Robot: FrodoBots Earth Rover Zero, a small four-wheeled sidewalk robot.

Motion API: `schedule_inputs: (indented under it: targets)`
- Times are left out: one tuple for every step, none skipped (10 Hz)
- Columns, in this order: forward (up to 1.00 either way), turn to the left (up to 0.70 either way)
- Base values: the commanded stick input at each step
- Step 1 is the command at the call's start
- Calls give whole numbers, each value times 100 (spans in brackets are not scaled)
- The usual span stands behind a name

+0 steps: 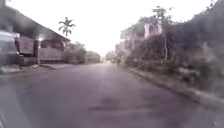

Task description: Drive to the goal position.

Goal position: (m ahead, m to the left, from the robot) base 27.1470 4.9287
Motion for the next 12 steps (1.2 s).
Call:
schedule_inputs:
  targets:
    - [100,0]
    - [100,0]
    - [100,0]
    - [100,0]
    - [100,0]
    - [100,0]
    - [100,0]
    - [100,0]
    - [100,0]
    - [100,0]
    - [100,0]
    - [100,0]
